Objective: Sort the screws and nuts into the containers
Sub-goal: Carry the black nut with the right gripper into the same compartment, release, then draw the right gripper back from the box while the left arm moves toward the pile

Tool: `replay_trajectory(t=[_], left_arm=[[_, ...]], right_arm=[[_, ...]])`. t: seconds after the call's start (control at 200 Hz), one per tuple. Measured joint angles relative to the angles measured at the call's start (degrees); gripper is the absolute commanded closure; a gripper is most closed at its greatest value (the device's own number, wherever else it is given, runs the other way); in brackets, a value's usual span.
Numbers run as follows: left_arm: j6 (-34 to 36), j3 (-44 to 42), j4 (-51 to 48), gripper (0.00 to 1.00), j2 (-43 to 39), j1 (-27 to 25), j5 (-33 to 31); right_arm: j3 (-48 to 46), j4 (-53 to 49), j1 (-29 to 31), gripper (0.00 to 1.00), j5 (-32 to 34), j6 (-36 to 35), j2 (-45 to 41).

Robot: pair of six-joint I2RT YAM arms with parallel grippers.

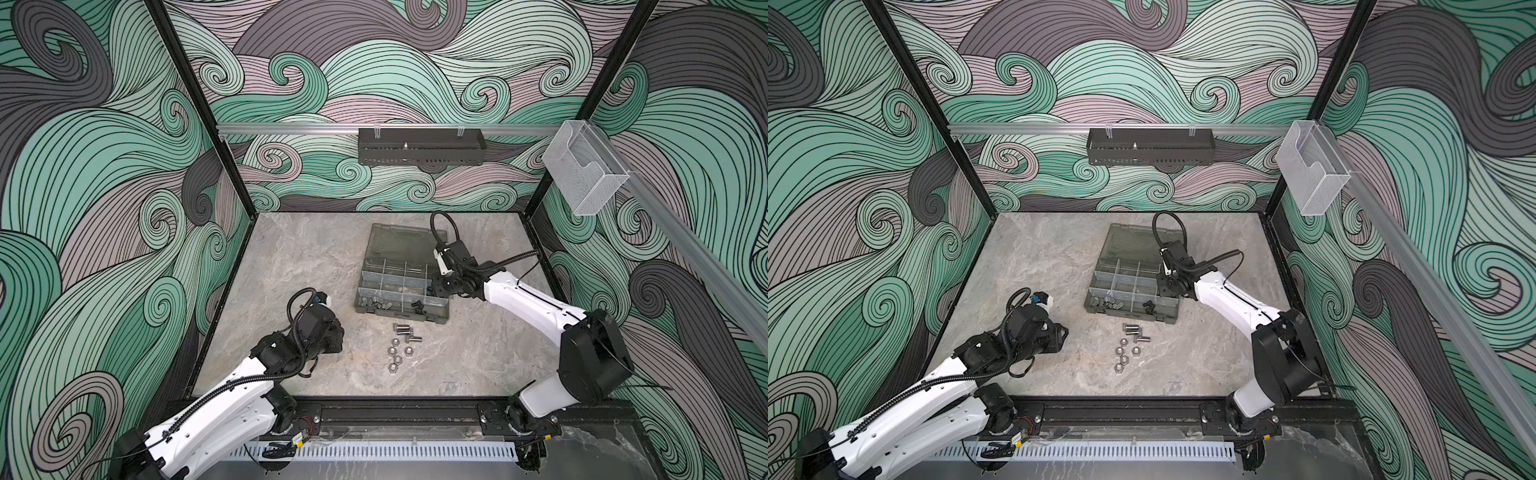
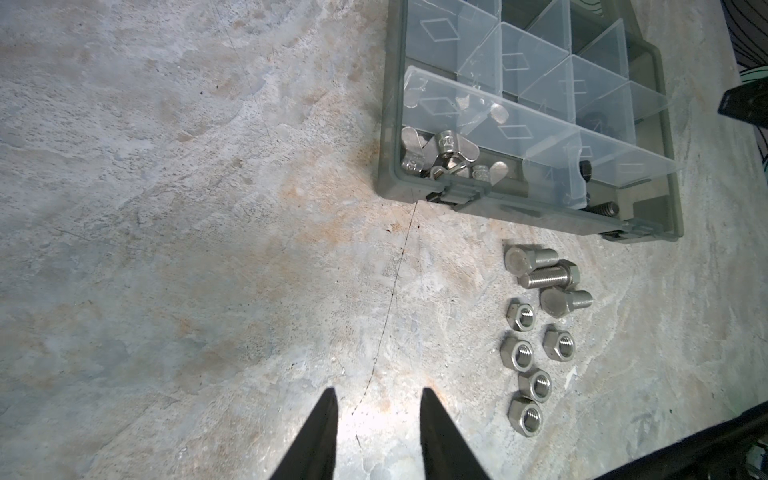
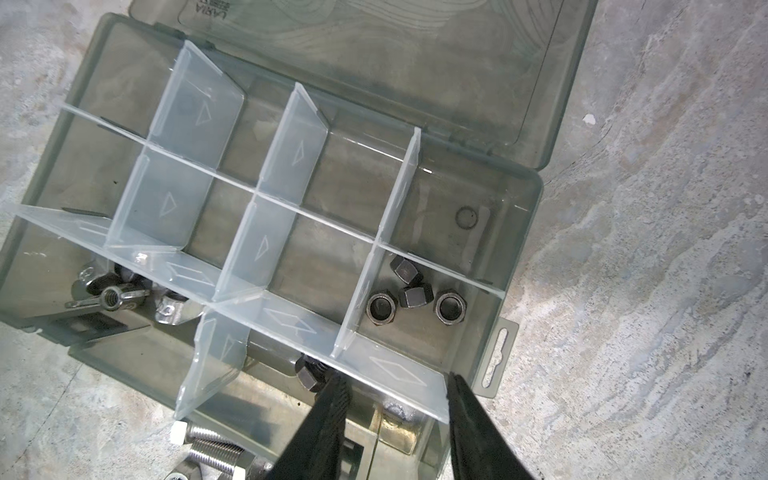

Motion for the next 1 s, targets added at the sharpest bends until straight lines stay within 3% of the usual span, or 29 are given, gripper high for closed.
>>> replay_trajectory(t=[0.39, 0.73, 1.001], left_arm=[[-0.22, 0.00, -0.02, 0.63, -0.76, 0.00, -0.02], [1.36, 0.00, 1.53, 0.63, -0.48, 0.00, 1.53], [6.58, 5.64, 1.36, 0.63, 10.19, -0.02, 6.27]], right_arm=[[-2.75, -0.24, 0.00, 0.58, -1.73, 0.63, -1.66], [-7.39, -2.01, -0.02, 0.58, -1.92, 1.81, -12.52], [-16.33, -3.96, -1.99, 0.56, -0.92, 5.07, -22.62]])
